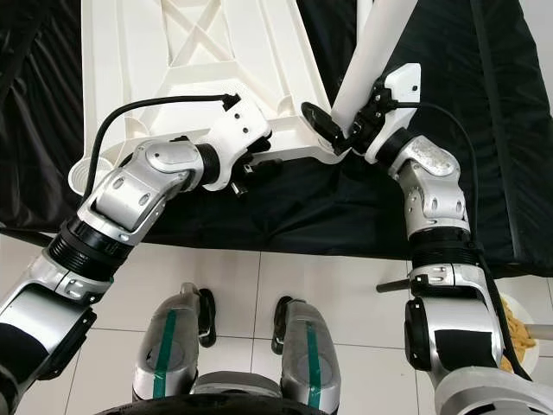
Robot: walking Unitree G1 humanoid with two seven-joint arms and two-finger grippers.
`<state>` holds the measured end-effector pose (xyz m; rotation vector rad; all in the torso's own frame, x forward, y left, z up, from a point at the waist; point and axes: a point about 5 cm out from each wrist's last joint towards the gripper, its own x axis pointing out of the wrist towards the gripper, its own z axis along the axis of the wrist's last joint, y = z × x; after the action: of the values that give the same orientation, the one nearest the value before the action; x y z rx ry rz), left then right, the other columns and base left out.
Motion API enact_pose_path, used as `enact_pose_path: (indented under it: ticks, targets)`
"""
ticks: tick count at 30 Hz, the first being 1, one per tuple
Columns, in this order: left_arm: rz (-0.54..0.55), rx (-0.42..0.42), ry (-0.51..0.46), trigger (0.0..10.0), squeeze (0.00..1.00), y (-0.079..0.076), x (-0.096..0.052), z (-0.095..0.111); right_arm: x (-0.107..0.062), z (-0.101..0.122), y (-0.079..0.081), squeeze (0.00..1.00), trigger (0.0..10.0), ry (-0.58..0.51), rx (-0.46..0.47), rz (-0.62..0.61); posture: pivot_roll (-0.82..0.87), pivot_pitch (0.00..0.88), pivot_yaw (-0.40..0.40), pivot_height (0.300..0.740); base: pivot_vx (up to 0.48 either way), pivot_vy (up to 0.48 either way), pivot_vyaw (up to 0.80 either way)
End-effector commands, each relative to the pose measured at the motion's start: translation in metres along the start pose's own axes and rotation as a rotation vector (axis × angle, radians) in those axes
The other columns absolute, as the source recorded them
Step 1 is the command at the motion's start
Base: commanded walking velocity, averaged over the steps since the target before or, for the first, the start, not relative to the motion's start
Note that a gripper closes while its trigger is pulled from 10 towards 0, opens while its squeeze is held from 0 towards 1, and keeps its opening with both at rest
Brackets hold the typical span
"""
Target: Building children table
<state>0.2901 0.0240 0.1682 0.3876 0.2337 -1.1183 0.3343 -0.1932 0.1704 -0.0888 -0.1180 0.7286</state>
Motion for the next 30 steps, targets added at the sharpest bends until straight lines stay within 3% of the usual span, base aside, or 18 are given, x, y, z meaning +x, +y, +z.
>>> enact_pose_path:
  ticks: [1, 5, 10, 16, 18, 22, 23, 28, 30]
  targets:
    - [-0.098, 0.010, -0.014, 10.0, 0.00, -0.010, 0.002, 0.006, 0.001, 0.000, -0.001, 0.00, 7.3, 0.001, -0.010, 0.006, 0.05, 0.107, -0.002, 0.740, 0.000, 0.000, 0.00]
    - [-0.125, 0.014, -0.054, 10.0, 0.00, -0.011, -0.010, 0.014, 0.001, -0.001, -0.002, 0.00, 8.2, 0.000, -0.012, 0.000, 0.05, 0.105, -0.003, 0.740, 0.000, 0.000, 0.00]
    - [-0.146, 0.026, -0.085, 10.0, 0.00, -0.011, -0.024, 0.018, 0.002, -0.002, -0.003, 0.00, 8.6, -0.004, -0.009, -0.006, 0.05, 0.103, -0.005, 0.740, 0.000, 0.000, 0.00]
    - [-0.146, 0.001, -0.104, 10.0, 0.00, -0.013, -0.033, 0.019, 0.006, -0.003, -0.002, 0.00, 7.6, -0.008, -0.003, 0.001, 0.07, 0.095, -0.012, 0.740, 0.000, 0.000, 0.00]
    - [-0.123, -0.013, -0.109, 10.0, 0.00, -0.015, -0.031, 0.017, 0.008, -0.003, -0.002, 0.00, 6.6, -0.008, -0.002, 0.004, 0.07, 0.088, -0.014, 0.740, 0.000, 0.000, 0.00]
    - [-0.113, -0.023, -0.111, 10.0, 0.00, -0.017, -0.029, 0.016, 0.009, -0.003, -0.003, 0.00, 6.6, -0.009, -0.003, 0.005, 0.07, 0.086, -0.015, 0.740, 0.000, 0.000, 0.00]
    - [-0.091, -0.039, -0.121, 10.0, 0.00, -0.020, -0.025, 0.014, 0.010, -0.003, -0.002, 0.00, 4.4, -0.011, -0.002, 0.006, 0.07, 0.076, -0.013, 0.740, 0.000, 0.000, 0.00]
    - [-0.047, -0.101, -0.160, 10.0, 0.00, -0.031, -0.016, 0.016, 0.012, -0.003, -0.002, 0.00, 3.1, -0.016, 0.001, 0.009, 0.07, 0.072, -0.014, 0.740, 0.000, 0.000, 0.00]
    - [-0.037, -0.112, -0.167, 10.0, 0.00, -0.033, -0.015, 0.018, 0.013, -0.003, -0.003, 0.00, 1.6, -0.019, 0.001, 0.009, 0.07, 0.071, -0.013, 0.740, 0.000, 0.000, 0.00]
